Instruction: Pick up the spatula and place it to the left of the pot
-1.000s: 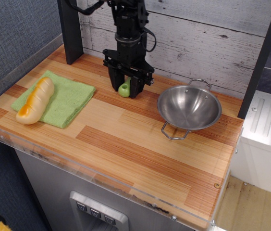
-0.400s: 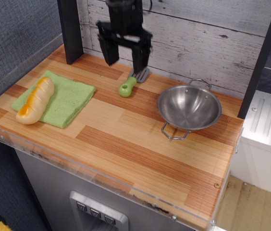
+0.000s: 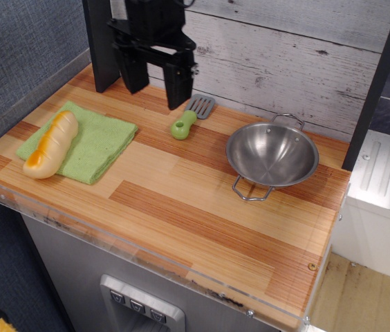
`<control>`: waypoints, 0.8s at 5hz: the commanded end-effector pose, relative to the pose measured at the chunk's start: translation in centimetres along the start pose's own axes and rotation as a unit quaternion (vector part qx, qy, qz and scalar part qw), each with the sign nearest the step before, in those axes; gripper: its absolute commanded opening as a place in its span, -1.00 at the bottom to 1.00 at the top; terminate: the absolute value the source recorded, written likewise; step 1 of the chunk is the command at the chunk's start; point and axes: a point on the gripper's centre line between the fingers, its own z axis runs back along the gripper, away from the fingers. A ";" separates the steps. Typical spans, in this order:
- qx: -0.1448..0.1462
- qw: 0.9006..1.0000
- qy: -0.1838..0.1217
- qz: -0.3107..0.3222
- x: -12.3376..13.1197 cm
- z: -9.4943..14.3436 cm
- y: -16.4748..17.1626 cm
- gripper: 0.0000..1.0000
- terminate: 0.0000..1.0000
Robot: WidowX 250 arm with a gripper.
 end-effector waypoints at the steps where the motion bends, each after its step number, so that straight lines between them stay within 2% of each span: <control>1: 0.046 0.998 -0.040 0.024 -2.9 2.4 1.1 1.00 -1.00; 3: 0.049 0.997 -0.040 0.038 -3.3 2.4 1.1 1.00 -1.00; 4: 0.049 0.997 -0.040 0.038 -3.3 2.4 1.1 1.00 1.00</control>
